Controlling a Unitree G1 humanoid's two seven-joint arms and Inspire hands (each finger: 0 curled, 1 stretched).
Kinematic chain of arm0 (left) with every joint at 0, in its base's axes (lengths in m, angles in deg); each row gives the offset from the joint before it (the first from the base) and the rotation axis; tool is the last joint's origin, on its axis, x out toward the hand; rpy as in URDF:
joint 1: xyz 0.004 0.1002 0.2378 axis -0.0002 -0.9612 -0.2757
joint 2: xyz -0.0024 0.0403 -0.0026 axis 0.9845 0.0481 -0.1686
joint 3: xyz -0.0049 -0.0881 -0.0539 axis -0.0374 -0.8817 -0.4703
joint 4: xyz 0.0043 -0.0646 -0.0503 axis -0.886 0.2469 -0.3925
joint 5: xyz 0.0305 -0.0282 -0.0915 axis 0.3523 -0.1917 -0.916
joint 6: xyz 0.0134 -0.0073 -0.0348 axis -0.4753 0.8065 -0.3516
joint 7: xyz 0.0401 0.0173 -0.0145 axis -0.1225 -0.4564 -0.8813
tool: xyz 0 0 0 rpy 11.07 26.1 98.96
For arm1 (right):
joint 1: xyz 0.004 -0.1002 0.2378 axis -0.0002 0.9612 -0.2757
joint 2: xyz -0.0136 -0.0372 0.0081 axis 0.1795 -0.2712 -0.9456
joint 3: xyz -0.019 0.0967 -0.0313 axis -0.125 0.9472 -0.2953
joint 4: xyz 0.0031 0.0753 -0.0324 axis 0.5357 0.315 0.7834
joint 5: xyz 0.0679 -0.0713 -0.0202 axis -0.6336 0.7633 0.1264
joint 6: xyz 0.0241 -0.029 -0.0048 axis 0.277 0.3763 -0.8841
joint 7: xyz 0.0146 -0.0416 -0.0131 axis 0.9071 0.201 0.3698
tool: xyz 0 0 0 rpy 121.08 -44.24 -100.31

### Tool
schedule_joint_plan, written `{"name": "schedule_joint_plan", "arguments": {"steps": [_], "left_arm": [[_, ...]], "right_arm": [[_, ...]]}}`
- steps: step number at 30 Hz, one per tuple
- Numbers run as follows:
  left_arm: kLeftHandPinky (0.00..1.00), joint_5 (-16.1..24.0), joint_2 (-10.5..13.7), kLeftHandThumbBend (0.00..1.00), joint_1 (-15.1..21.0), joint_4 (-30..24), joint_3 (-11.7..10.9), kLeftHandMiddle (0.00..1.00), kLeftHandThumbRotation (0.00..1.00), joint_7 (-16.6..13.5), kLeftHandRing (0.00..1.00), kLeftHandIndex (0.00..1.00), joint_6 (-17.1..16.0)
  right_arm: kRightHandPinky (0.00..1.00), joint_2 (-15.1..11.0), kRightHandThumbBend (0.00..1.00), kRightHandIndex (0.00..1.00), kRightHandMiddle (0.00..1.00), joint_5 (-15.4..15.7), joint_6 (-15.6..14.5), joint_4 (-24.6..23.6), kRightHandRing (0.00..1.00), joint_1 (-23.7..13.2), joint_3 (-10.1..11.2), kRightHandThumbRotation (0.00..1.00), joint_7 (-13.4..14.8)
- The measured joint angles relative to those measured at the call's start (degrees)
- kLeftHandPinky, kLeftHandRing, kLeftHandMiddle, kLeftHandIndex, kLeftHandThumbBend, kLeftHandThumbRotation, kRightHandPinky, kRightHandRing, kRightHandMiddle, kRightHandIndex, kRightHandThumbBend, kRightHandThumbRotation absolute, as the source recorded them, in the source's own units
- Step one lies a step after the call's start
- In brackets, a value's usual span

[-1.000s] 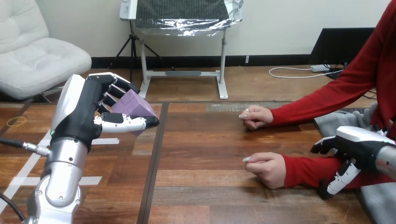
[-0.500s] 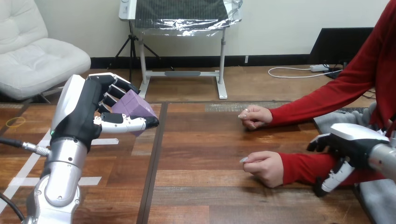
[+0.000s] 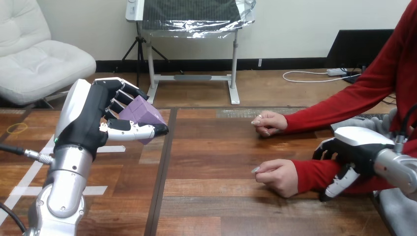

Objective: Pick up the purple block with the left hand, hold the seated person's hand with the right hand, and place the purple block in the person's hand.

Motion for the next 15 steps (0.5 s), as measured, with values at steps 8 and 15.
{"name": "schedule_joint_plan", "arguments": {"steps": [8, 15], "left_arm": [[0.24, 0.0, -0.06, 0.76, 0.0, -0.05, -0.02, 0.36, 0.0, 0.03, 0.3, 0.41, 0.01], [0.25, -0.01, -0.06, 0.77, 0.0, -0.05, -0.15, 0.36, 0.0, 0.04, 0.3, 0.41, 0.01]], "right_arm": [[0.59, 0.59, 0.91, 0.73, 0.73, 0.27, 0.04, 1.19, 0.7, -1.17, -1.42, 0.22, 0.53], [0.57, 0.94, 0.88, 0.7, 0.7, 0.43, -0.31, 1.83, 0.66, -1.49, -2.46, 0.24, 0.49]]}}
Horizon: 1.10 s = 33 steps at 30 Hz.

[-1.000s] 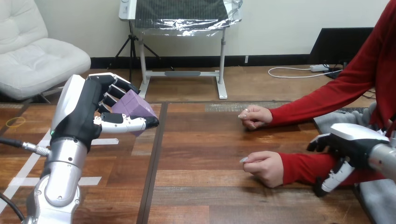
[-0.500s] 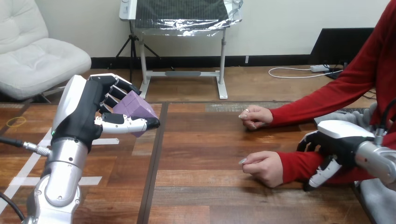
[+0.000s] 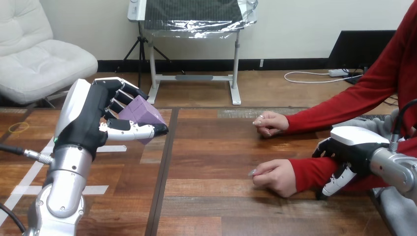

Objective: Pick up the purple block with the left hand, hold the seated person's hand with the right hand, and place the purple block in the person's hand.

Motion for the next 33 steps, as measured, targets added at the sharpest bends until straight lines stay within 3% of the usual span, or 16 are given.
{"name": "schedule_joint_plan", "arguments": {"steps": [12, 23, 33], "left_arm": [[0.24, 0.01, 0.0, 0.77, 0.0, -0.01, -0.16, 0.36, 0.0, 0.01, 0.3, 0.41, -0.01], [0.23, 0.0, 0.0, 0.76, 0.0, -0.04, -0.33, 0.35, 0.0, 0.03, 0.29, 0.41, -0.01], [0.24, 0.0, 0.0, 0.76, 0.0, -0.41, -0.67, 0.36, 0.0, 0.05, 0.3, 0.41, 0.0]], "right_arm": [[0.42, 1.1, 0.88, 0.6, 0.57, -0.03, -0.21, 0.71, 0.49, -0.98, -0.91, 0.21, -0.02], [0.21, 1.22, 0.87, 0.49, 0.39, -0.12, -0.19, 1.04, 0.29, -1.18, -1.09, 0.16, 0.01], [0.19, 1.51, 0.88, 0.43, 0.37, -0.3, -0.2, 1.36, 0.27, -1.44, -1.04, 0.14, 0.04]]}}
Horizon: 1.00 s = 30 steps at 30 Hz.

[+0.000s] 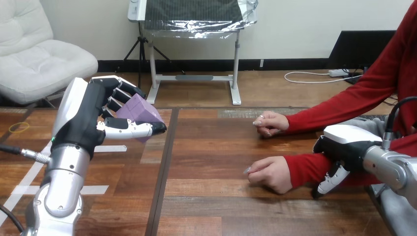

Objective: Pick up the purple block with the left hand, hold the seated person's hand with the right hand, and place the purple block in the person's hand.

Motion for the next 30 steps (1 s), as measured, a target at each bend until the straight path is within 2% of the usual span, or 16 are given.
{"name": "schedule_joint_plan", "arguments": {"steps": [12, 30], "left_arm": [[0.24, 0.01, 0.0, 0.76, 0.0, -1.03, -0.16, 0.36, 0.0, 0.12, 0.3, 0.42, 0.02], [0.25, -0.32, -0.02, 0.76, 0.0, -1.08, -0.39, 0.36, 0.0, 0.14, 0.31, 0.41, -0.02]], "right_arm": [[0.22, 0.24, 0.89, 0.4, 0.38, -0.3, -0.03, 0.09, 0.3, -0.11, 0.34, 0.13, -0.05], [0.27, 0.15, 0.89, 0.39, 0.4, -2.65, 0.78, 0.22, 0.33, -0.01, 0.93, 0.1, 0.01]]}}
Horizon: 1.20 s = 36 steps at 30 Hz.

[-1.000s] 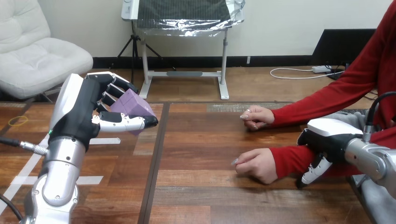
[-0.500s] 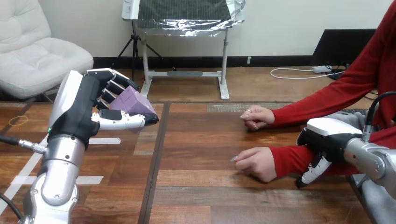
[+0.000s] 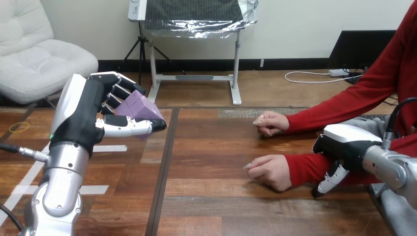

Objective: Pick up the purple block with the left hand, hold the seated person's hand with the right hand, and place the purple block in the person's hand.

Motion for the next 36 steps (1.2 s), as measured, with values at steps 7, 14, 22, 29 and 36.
{"name": "schedule_joint_plan", "arguments": {"steps": [7, 14, 22, 29, 36], "left_arm": [[0.24, -0.42, -0.28, 0.75, 0.0, 0.01, -0.01, 0.35, 0.0, 0.0, 0.3, 0.42, -0.01], [0.24, -0.45, -0.83, 0.75, 0.0, 0.01, -0.01, 0.36, 0.0, 0.0, 0.3, 0.42, -0.02], [0.23, -0.76, -1.93, 0.75, 0.0, 0.16, -0.01, 0.35, 0.0, 0.0, 0.29, 0.42, -0.49], [0.23, -1.71, -2.29, 0.76, 0.06, 1.09, 0.03, 0.35, 0.0, -0.02, 0.29, 0.42, -2.75], [0.23, -1.83, -2.59, 0.76, 0.65, 2.87, 0.11, 0.35, 0.0, -0.05, 0.29, 0.42, -4.22]], "right_arm": [[0.28, -0.46, 0.9, 0.39, 0.4, -1.17, 1.84, 0.0, 0.34, 0.72, 0.5, 0.09, 0.71], [0.26, -1.03, 0.89, 0.37, 0.37, -2.05, 3.4, -0.05, 0.31, 1.66, 1.65, 0.08, 1.18], [0.21, -1.86, 0.89, 0.32, 0.3, -2.86, 5.81, -0.35, 0.24, 2.79, 2.74, 0.09, 2.32], [0.19, -2.58, 0.9, 0.29, 0.27, -3.66, 8.11, -1.31, 0.22, 3.74, 4.06, 0.09, 3.4], [0.19, -2.97, 0.88, 0.28, 0.26, -4.14, 8.99, -2.92, 0.21, 4.59, 5.09, 0.13, 3.58]]}}
